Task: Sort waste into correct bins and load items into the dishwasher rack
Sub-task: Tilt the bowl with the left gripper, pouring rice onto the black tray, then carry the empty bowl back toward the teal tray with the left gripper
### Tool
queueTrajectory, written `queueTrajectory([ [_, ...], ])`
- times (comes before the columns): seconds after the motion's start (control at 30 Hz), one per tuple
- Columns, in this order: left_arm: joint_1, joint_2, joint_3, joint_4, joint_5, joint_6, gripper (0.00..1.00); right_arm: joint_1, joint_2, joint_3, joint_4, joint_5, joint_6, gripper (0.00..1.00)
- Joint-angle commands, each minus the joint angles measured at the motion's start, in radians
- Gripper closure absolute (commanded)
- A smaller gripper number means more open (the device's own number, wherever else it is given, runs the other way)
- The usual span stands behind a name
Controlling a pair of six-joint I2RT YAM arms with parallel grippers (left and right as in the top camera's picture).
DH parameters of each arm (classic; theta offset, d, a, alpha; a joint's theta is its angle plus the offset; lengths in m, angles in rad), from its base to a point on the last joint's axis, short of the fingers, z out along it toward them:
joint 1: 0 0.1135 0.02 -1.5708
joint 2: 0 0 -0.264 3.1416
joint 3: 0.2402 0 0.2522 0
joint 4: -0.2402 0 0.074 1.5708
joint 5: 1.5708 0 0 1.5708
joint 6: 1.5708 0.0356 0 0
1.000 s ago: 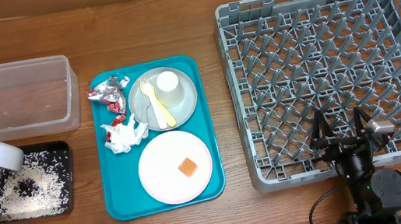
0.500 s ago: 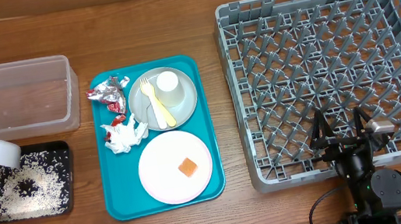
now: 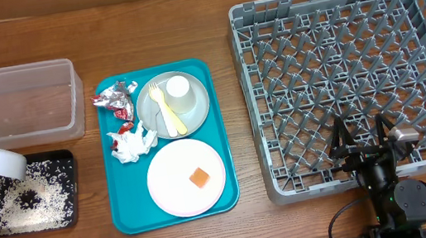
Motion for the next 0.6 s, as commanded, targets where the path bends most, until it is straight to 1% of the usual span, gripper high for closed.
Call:
queueTrajectory([
  [0.0,-0.009,-0.049,0.013,-0.027,0.047,-0.013,0.96,-0.006,-0.001,-0.01,0.004,0.006,-0.007,0.0],
  [0.1,-0.024,-0.119,0.043,-0.055,-0.056,-0.034,0.96,-0.006,-0.001,-0.01,0.004,0.006,-0.008,0.0],
  [0.2,-0.063,-0.214,0.091,-0.063,-0.299,-0.159,0.96,-0.006,-0.001,-0.01,0.004,0.006,-0.008,0.0],
  [0.23,-0.078,-0.237,0.1,-0.064,-0.349,-0.185,0.96,-0.006,-0.001,-0.01,0.004,0.006,-0.008,0.0],
  [0.3,-0.153,-0.329,0.127,-0.07,-0.477,-0.261,0.96,-0.006,-0.001,-0.01,0.004,0.006,-0.008,0.0],
  [0.43,-0.261,-0.446,0.13,-0.084,-0.6,-0.335,0.96,-0.006,-0.001,-0.01,0.004,0.006,-0.007,0.0],
  [0.57,-0.405,-0.545,0.13,-0.166,-0.734,-0.381,0.96,-0.006,-0.001,-0.01,0.004,0.006,-0.008,0.0],
])
